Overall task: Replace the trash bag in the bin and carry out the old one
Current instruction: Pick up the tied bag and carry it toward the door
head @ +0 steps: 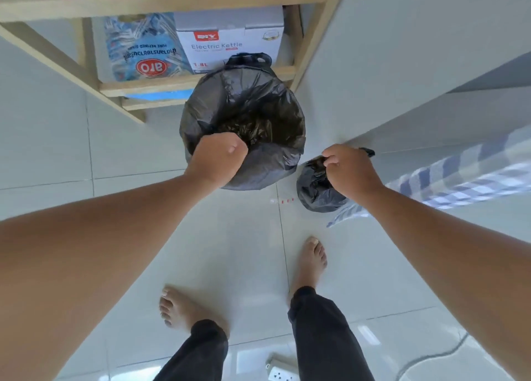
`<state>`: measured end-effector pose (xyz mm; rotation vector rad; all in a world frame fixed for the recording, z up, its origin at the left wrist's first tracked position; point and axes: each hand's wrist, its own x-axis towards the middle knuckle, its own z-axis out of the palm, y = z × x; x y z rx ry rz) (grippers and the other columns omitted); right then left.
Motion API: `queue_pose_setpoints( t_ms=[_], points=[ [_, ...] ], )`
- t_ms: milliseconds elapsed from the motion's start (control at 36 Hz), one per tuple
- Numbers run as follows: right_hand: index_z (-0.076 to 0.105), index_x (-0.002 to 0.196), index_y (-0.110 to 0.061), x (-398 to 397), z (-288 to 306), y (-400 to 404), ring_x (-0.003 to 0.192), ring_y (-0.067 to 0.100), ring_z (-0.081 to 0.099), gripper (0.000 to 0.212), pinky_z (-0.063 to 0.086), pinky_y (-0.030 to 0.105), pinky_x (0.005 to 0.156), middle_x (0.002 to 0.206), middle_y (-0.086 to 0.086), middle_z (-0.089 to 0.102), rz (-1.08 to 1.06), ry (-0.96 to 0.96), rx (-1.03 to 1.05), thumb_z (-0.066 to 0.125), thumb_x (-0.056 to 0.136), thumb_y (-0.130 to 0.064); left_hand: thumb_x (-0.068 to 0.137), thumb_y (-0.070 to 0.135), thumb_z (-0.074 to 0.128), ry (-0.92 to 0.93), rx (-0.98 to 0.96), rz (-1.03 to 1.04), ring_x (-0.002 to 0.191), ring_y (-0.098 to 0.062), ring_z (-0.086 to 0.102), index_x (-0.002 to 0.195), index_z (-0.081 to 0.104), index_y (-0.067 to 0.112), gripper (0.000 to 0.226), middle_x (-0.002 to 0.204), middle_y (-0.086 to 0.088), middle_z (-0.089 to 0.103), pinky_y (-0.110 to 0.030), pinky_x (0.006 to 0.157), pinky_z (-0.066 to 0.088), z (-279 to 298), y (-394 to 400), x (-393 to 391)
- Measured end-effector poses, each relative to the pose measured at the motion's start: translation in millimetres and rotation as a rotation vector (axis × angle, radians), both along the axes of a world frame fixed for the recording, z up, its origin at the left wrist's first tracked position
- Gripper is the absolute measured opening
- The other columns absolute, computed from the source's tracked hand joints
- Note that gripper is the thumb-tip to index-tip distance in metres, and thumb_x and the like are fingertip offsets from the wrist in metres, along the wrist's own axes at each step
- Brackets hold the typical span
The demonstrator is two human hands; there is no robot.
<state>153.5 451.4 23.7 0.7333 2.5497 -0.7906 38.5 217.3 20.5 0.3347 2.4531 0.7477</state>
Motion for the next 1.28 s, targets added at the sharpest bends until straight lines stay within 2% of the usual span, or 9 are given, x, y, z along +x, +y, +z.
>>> queue_pose_setpoints(
  t_ms=[167,333,472,556,639,694,861,1000,1278],
  points=[
    [0.058,0.126,-0.013,43,-3,35,0.118,0.031,0.055,0.048,0.049,0.039,0.093,0.128,0.01,0.06,-0.15,-0.164,0.176,0.049,0.08,-0.007,0.092,0.02,0.044,-0.245,0.137,-0.137,0.058,-0.032,0.055,0.069,0.053,-0.006,0.036,0.068,-0.025,0.058,-0.041,0.057,0.05,-3,66,38],
    [0.036,0.144,-0.015,60,-36,65,0.127,0.034,0.048,0.061,0.049,0.044,0.095,0.144,0.012,0.044,-0.102,-0.331,0.139,0.054,0.086,-0.016,0.097,0.018,0.044,-0.34,-0.059,-0.338,0.09,-0.031,0.064,0.095,0.068,-0.001,0.031,0.076,-0.009,0.06,-0.03,0.071,0.045,-32,137,67],
    [0.02,0.152,-0.021,57,-77,77,0.135,0.032,0.042,0.078,0.04,0.039,0.104,0.153,0.009,0.033,-0.067,-0.333,0.091,0.06,0.085,-0.017,0.098,0.013,0.05,-0.409,-0.085,-0.266,0.112,-0.034,0.061,0.129,0.053,0.0,0.033,0.124,-0.019,0.061,-0.03,0.073,0.043,-92,168,93],
    [0.042,0.139,-0.017,50,-100,83,0.121,0.033,0.053,0.058,0.047,0.038,0.093,0.136,0.013,0.051,0.01,-0.312,0.121,0.062,0.085,-0.027,0.094,0.021,0.06,-0.449,-0.083,-0.117,0.114,-0.034,0.06,0.134,0.048,0.006,0.044,0.128,-0.017,0.059,-0.03,0.076,0.043,-126,174,102],
    [0.058,0.092,-0.009,44,-109,83,0.099,0.034,0.06,0.015,0.045,0.032,0.073,0.103,0.016,0.066,0.11,-0.261,0.198,0.057,0.09,-0.024,0.1,0.027,0.053,-0.46,-0.066,-0.032,0.116,-0.035,0.059,0.13,0.053,0.004,0.038,0.126,-0.018,0.061,-0.032,0.081,0.044,-143,170,108],
    [0.059,0.082,-0.007,41,-108,79,0.091,0.035,0.061,0.019,0.046,0.033,0.069,0.092,0.017,0.067,0.126,-0.238,0.184,0.055,0.091,-0.023,0.101,0.028,0.05,-0.487,-0.033,0.019,0.114,-0.034,0.06,0.125,0.059,0.003,0.035,0.122,-0.018,0.064,-0.032,0.084,0.046,-140,161,113],
    [0.063,0.088,0.001,45,-63,49,0.085,0.034,0.061,0.022,0.042,0.033,0.065,0.085,0.016,0.062,0.246,-0.309,0.053,0.059,0.091,-0.021,0.098,0.028,0.057,-0.638,0.025,0.186,0.097,-0.029,0.066,0.103,0.062,0.009,0.02,0.103,-0.013,0.067,-0.034,0.082,0.054,-89,103,139],
    [0.06,0.08,-0.005,35,10,4,0.08,0.035,0.065,0.022,0.049,0.036,0.065,0.078,0.015,0.061,0.334,-0.291,-0.037,0.061,0.09,-0.024,0.095,0.02,0.064,-0.695,0.118,0.401,0.107,-0.036,0.066,0.122,0.06,0.0,0.034,0.12,-0.02,0.063,-0.047,0.091,0.058,-6,46,141],
    [0.057,0.077,-0.006,20,186,-118,0.082,0.039,0.069,0.025,0.057,0.05,0.075,0.083,0.021,0.066,0.393,-0.228,-0.127,0.062,0.091,-0.027,0.096,0.02,0.059,-0.489,0.112,0.37,0.1,-0.035,0.071,0.099,0.063,0.011,0.01,0.104,-0.016,0.069,-0.047,0.083,0.061,187,-84,118]
  ],
)
